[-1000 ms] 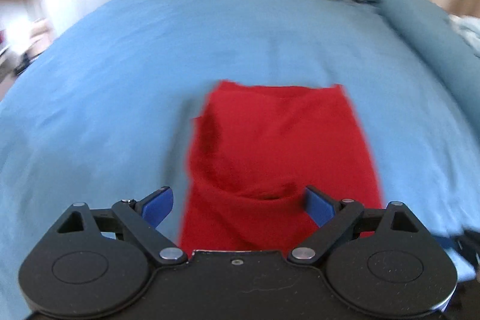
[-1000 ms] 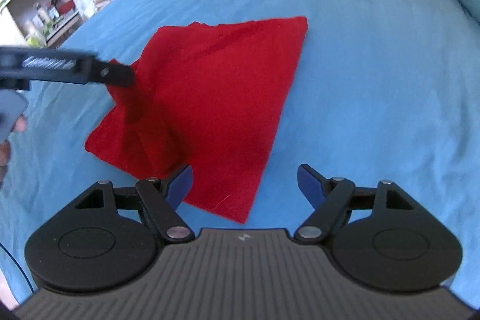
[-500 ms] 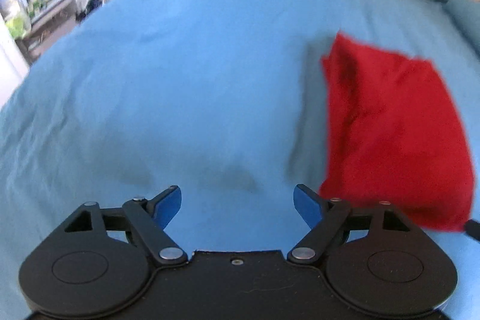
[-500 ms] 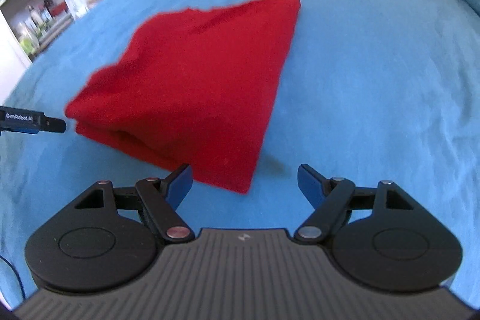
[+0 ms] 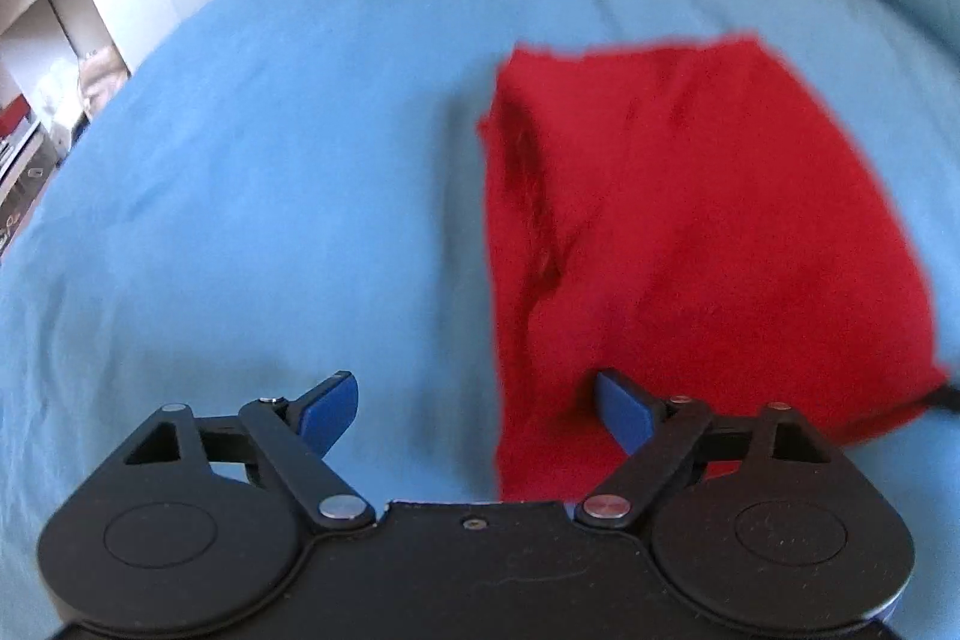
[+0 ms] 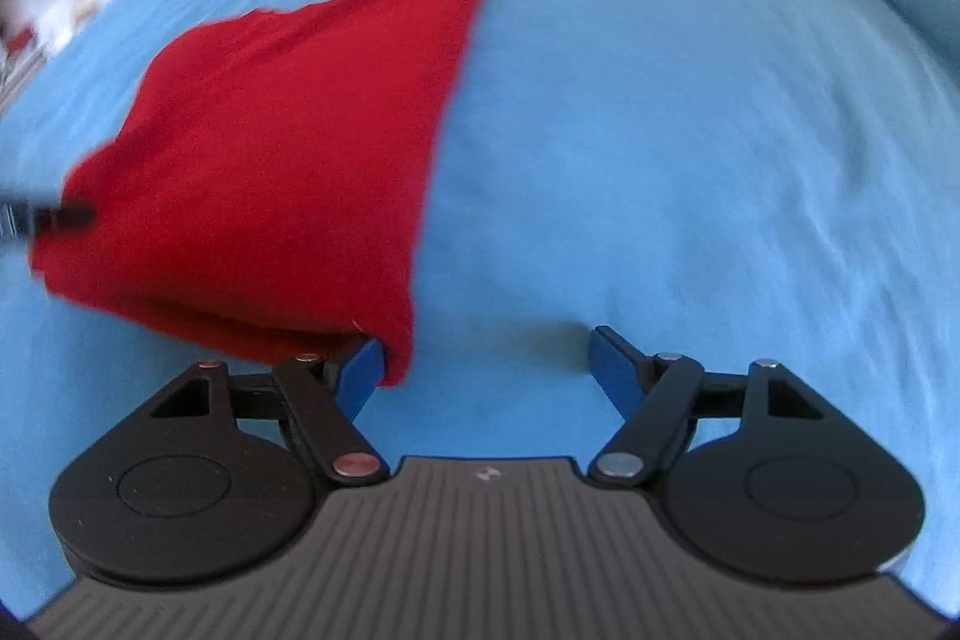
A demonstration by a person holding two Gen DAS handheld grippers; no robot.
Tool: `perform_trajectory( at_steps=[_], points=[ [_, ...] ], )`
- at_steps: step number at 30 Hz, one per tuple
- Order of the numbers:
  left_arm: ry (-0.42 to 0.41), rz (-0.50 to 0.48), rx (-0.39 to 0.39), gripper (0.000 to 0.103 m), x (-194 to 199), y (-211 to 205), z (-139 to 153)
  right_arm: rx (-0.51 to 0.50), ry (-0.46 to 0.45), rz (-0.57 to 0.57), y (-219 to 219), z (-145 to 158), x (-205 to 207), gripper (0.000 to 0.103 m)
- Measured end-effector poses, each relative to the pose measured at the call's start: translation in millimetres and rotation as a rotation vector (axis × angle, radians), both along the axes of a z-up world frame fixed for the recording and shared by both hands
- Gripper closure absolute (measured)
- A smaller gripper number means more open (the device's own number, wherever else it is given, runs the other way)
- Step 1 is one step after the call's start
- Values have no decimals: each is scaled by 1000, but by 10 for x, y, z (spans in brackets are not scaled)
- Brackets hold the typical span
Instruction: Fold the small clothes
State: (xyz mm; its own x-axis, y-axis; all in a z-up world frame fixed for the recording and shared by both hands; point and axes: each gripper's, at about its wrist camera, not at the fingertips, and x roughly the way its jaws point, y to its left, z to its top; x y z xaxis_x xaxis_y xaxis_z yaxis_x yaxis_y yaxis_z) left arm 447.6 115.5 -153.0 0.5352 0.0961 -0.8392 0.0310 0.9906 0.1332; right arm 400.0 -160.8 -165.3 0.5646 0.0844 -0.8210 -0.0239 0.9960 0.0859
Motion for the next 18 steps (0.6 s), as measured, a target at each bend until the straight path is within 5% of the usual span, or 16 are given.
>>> perform_trajectory(
  at_steps=[5,12,16,18],
  points=[
    [-11,1,-28,7,-142,173,-108,-22,-2,58,-54,-8,-55,14],
    [-43,-67,-4,9,-182,151,314,-2,95,146,-183,271,-45,11],
    [-26,-118,-156,4,138,254,520,149,70,135,-315,659,62,0],
    [45,-114,-307,3,451,353,464,246,72,96,-371,732,261,0]
  ],
)
